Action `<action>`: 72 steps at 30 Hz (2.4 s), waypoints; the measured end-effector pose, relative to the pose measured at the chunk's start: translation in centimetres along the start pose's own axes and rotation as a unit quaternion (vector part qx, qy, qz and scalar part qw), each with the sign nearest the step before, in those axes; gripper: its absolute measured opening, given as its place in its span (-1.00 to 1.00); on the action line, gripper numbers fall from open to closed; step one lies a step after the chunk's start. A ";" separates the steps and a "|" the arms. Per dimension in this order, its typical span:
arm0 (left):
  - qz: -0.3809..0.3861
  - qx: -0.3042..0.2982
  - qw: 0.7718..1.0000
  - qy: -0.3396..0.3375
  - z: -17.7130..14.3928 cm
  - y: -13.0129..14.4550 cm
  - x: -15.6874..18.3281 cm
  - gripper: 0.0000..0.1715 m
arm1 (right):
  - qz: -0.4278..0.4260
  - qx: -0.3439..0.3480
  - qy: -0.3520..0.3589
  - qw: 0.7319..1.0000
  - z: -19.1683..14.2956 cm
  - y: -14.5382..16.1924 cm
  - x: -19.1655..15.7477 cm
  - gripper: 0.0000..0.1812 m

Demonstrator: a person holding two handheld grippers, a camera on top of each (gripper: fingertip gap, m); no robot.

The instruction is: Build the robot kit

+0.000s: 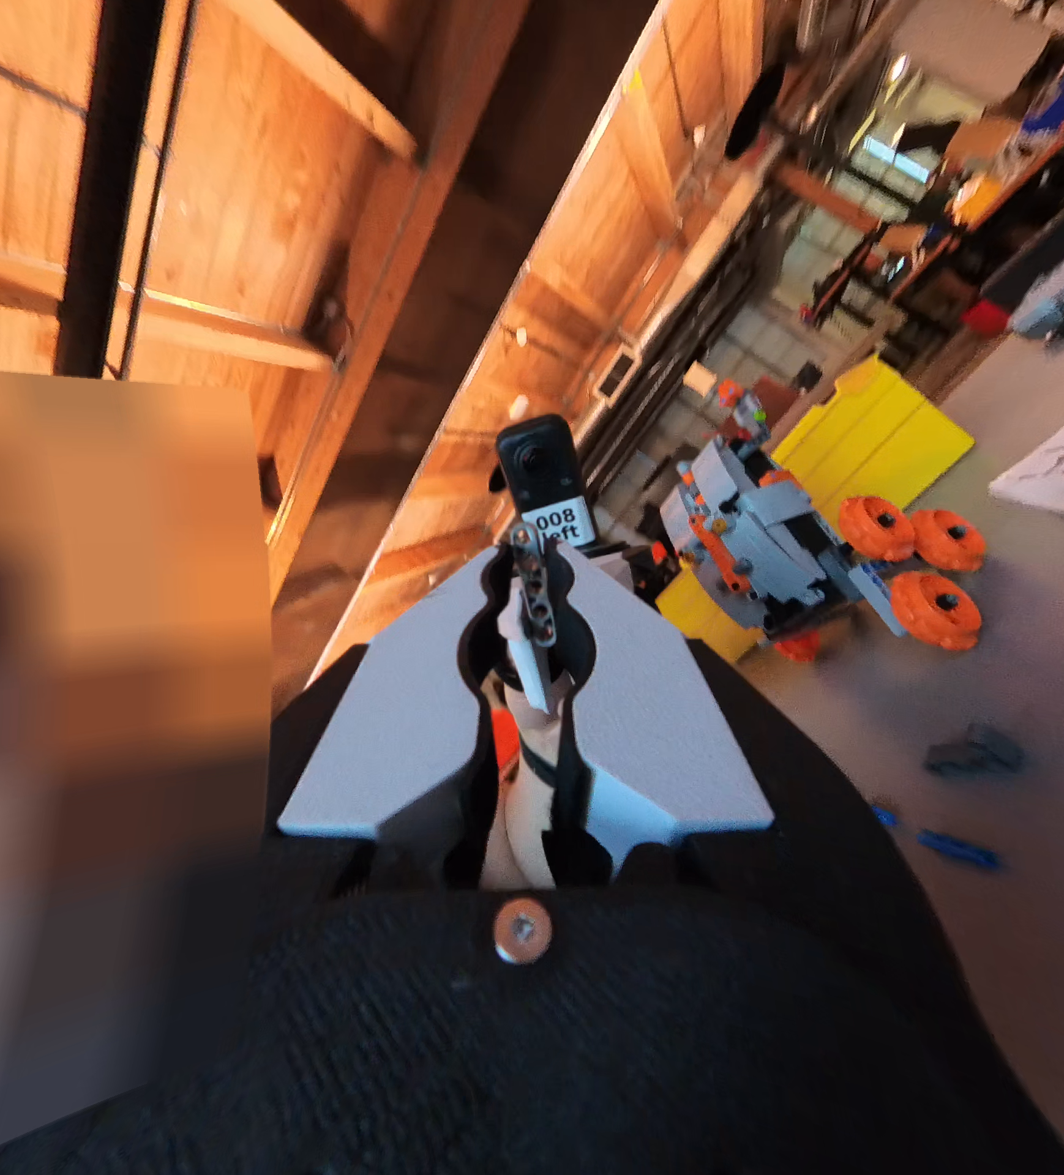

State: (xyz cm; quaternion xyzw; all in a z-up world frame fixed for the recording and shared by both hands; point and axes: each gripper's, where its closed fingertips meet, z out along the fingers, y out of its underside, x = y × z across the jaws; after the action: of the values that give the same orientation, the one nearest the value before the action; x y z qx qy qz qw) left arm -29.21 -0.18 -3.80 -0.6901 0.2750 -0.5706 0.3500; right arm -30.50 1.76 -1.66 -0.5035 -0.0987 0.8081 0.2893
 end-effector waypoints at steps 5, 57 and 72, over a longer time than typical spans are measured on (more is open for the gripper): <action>-0.011 -0.021 1.000 -0.004 -1.6 2.8 -0.3 -0.94 | -0.054 -0.100 0.043 0.993 -0.4 1.2 1.2 -0.73; 0.057 -0.112 0.992 0.010 -0.5 6.3 -3.7 -0.94 | -0.113 -0.278 0.099 0.949 -2.0 4.6 4.7 -0.92; 0.052 -0.100 0.994 0.009 -0.7 5.8 -3.7 -0.94 | -0.128 -0.292 0.124 0.940 -2.6 4.8 5.3 -0.83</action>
State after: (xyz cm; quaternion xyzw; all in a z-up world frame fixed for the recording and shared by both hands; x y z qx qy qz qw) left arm -30.51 -0.88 -10.53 -0.7011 0.3691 -0.5276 0.3064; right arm -31.71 0.50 -9.05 -0.6452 -0.3574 0.6310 0.2407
